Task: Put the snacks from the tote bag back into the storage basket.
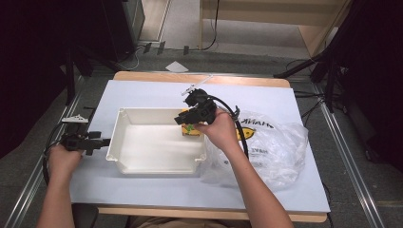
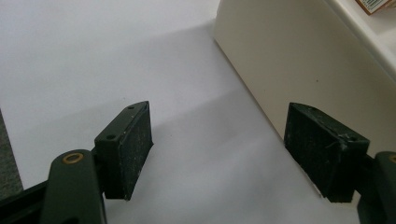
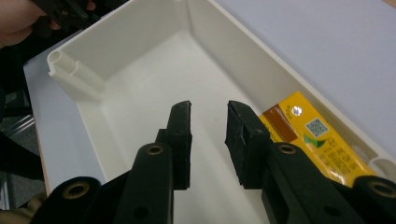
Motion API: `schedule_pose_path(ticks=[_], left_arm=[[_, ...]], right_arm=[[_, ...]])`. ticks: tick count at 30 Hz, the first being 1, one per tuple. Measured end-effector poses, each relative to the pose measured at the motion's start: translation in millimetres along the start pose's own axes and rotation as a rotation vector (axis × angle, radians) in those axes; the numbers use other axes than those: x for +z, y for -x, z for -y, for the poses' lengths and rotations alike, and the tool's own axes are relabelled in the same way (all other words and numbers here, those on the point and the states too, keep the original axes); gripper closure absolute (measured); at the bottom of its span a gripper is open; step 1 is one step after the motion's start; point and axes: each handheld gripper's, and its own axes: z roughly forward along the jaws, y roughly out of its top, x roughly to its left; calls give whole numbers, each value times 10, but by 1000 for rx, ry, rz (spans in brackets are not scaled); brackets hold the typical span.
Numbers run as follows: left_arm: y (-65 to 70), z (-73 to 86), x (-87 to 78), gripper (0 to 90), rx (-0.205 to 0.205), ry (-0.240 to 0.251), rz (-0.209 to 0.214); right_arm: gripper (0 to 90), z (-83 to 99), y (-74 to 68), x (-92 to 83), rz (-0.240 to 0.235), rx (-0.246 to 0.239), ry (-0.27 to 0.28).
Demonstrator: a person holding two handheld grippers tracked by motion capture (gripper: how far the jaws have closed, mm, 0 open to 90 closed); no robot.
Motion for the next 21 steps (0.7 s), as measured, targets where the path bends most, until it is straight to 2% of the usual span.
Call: schedule_pose_path(ticks=[12, 21], left_arm=[[14, 1, 8, 247, 5, -9, -1], [14, 1, 10, 247, 7, -13, -2]], right_arm=[[588, 269, 99, -133, -13, 27, 31], [482, 442, 160, -264, 4, 40, 48]])
